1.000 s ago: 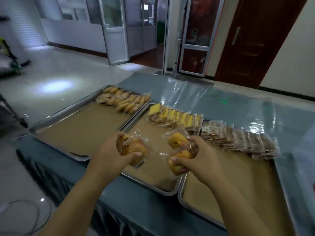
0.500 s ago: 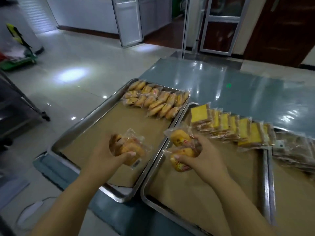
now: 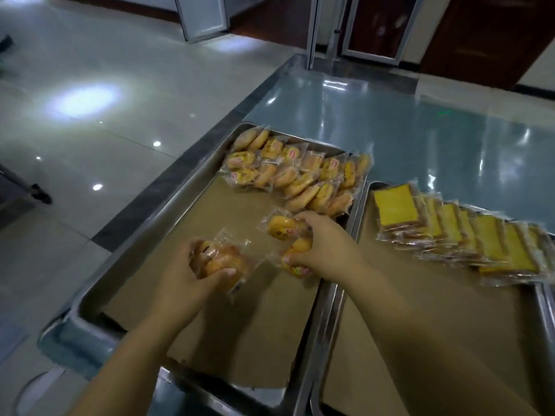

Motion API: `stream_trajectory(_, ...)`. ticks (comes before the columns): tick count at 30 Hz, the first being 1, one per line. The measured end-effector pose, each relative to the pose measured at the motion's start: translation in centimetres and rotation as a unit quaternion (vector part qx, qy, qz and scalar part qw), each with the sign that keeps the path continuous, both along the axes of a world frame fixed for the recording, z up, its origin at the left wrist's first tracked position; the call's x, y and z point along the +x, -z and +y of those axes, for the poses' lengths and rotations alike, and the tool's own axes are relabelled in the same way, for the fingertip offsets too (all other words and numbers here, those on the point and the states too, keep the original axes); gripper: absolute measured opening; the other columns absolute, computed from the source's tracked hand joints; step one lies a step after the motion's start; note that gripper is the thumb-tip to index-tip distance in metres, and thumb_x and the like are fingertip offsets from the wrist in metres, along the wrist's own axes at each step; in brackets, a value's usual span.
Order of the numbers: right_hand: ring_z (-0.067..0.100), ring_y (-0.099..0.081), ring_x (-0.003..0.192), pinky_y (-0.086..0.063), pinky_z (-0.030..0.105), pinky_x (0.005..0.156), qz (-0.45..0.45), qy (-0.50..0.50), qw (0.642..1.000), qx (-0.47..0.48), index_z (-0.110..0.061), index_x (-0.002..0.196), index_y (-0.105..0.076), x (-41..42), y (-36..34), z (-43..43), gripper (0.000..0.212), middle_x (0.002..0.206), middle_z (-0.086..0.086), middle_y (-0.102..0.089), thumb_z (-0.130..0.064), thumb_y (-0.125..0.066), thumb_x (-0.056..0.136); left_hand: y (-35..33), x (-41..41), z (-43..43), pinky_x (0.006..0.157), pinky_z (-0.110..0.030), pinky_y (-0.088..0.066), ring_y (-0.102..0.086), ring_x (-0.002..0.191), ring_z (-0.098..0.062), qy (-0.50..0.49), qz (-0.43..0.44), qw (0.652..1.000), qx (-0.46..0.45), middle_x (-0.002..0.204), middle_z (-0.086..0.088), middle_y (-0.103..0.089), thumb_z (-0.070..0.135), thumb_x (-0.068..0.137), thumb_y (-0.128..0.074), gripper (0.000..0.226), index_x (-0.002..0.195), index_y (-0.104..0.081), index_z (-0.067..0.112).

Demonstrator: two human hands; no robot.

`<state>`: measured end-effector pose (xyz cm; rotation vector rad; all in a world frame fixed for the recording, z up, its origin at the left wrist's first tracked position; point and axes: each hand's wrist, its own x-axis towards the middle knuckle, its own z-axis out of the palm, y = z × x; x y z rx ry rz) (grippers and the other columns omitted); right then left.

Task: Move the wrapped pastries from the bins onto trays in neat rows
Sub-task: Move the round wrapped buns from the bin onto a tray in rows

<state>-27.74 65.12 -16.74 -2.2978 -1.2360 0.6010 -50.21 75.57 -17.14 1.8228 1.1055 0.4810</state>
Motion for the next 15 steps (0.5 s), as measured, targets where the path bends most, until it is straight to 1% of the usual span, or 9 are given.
stream_trajectory(3, 0.020, -0.050, 0.110, -0.048, 0.040, 0.088, -0.008, -0.014, 0.998, -0.058, -0.031, 0.131, -0.043, 0.8, 1.1, 3.2, 0.081, 0.121, -0.001, -0.052, -0.040, -0.082, 0.062, 0.9, -0.4, 3.3, 0.058, -0.013, -0.039, -0.053, 0.080, -0.001, 0.022, 0.015, 1.000, -0.009, 0.093, 0.021, -0.050, 0.028, 0.066, -0.080, 0.052, 0.091, -0.044, 0.053)
stream_trajectory(5, 0.023, -0.047, 0.114, -0.046, 0.040, 0.093, -0.015, -0.022, 0.996, -0.087, -0.030, 0.134, -0.041, 1.4, 1.7, 4.8, 0.086, 0.126, 0.001, -0.049, -0.038, -0.084, 0.060, 1.4, -0.5, 5.2, 0.053, -0.012, -0.042, -0.055, 0.078, -0.001, 0.044, 0.017, 0.999, -0.015, 0.091, 0.021, -0.052, 0.031, 0.064, -0.081, 0.055, 0.089, -0.043, 0.062)
stream_trajectory(6, 0.024, -0.044, 0.117, -0.044, 0.041, 0.095, -0.029, -0.022, 0.994, -0.099, -0.030, 0.135, -0.040, 1.7, 1.9, 5.5, 0.088, 0.128, 0.001, -0.047, -0.038, -0.084, 0.060, 1.6, -0.5, 6.1, 0.050, -0.011, -0.044, -0.057, 0.078, -0.001, 0.057, 0.020, 0.998, -0.018, 0.090, 0.021, -0.054, 0.034, 0.063, -0.081, 0.055, 0.088, -0.043, 0.065)
stream_trajectory(7, 0.026, -0.041, 0.119, -0.043, 0.043, 0.095, -0.053, -0.020, 0.992, -0.110, -0.030, 0.136, -0.038, 1.9, 2.1, 6.1, 0.090, 0.129, 0.002, -0.045, -0.039, -0.084, 0.060, 1.8, -0.5, 6.9, 0.050, -0.013, -0.047, -0.058, 0.079, -0.002, 0.068, 0.023, 0.997, -0.021, 0.090, 0.021, -0.055, 0.037, 0.061, -0.081, 0.055, 0.089, -0.043, 0.066)
stream_trajectory(9, 0.028, -0.036, 0.119, -0.044, 0.044, 0.091, -0.130, 0.002, 0.985, -0.115, -0.030, 0.136, -0.036, 2.0, 2.5, 7.0, 0.089, 0.129, 0.003, -0.041, -0.040, -0.083, 0.061, 2.2, -0.4, 8.2, 0.062, -0.026, -0.054, -0.058, 0.083, -0.002, 0.092, 0.040, 0.995, -0.020, 0.093, 0.023, -0.056, 0.045, 0.059, -0.080, 0.054, 0.094, -0.043, 0.063)
stream_trajectory(10, 0.029, -0.034, 0.120, -0.044, 0.044, 0.090, -0.172, 0.022, 0.979, -0.112, -0.030, 0.136, -0.035, 1.9, 2.6, 7.3, 0.087, 0.130, 0.004, -0.040, -0.040, -0.082, 0.063, 2.4, -0.2, 8.7, 0.069, -0.031, -0.054, -0.057, 0.085, -0.001, 0.104, 0.049, 0.993, -0.017, 0.094, 0.025, -0.055, 0.048, 0.058, -0.080, 0.055, 0.096, -0.043, 0.063)
stream_trajectory(11, 0.030, -0.032, 0.121, -0.042, 0.045, 0.090, -0.205, 0.046, 0.972, -0.110, -0.030, 0.135, -0.034, 1.7, 2.8, 7.5, 0.085, 0.132, 0.005, -0.037, -0.040, -0.081, 0.065, 2.5, -0.1, 9.1, 0.072, -0.032, -0.053, -0.056, 0.086, 0.001, 0.116, 0.053, 0.992, -0.015, 0.095, 0.026, -0.054, 0.048, 0.059, -0.080, 0.055, 0.096, -0.042, 0.062)
stream_trajectory(13, 0.034, -0.025, 0.127, -0.036, 0.052, 0.095, -0.243, 0.094, 0.958, -0.116, -0.031, 0.137, -0.029, 1.3, 2.9, 7.9, 0.086, 0.140, 0.008, -0.029, -0.037, -0.080, 0.068, 2.4, 0.4, 9.4, 0.071, -0.025, -0.049, -0.054, 0.087, 0.002, 0.133, 0.047, 0.990, -0.020, 0.095, 0.027, -0.053, 0.045, 0.061, -0.080, 0.054, 0.098, -0.043, 0.058)
stream_trajectory(15, 0.039, -0.015, 0.134, -0.028, 0.059, 0.102, -0.262, 0.128, 0.948, -0.131, -0.030, 0.140, -0.024, 0.7, 2.7, 8.2, 0.090, 0.148, 0.011, -0.018, -0.037, -0.079, 0.069, 2.3, 0.8, 9.5, 0.065, -0.016, -0.041, -0.053, 0.086, 0.004, 0.144, 0.037, 0.989, -0.026, 0.095, 0.027, -0.052, 0.040, 0.063, -0.081, 0.057, 0.106, -0.044, 0.049)
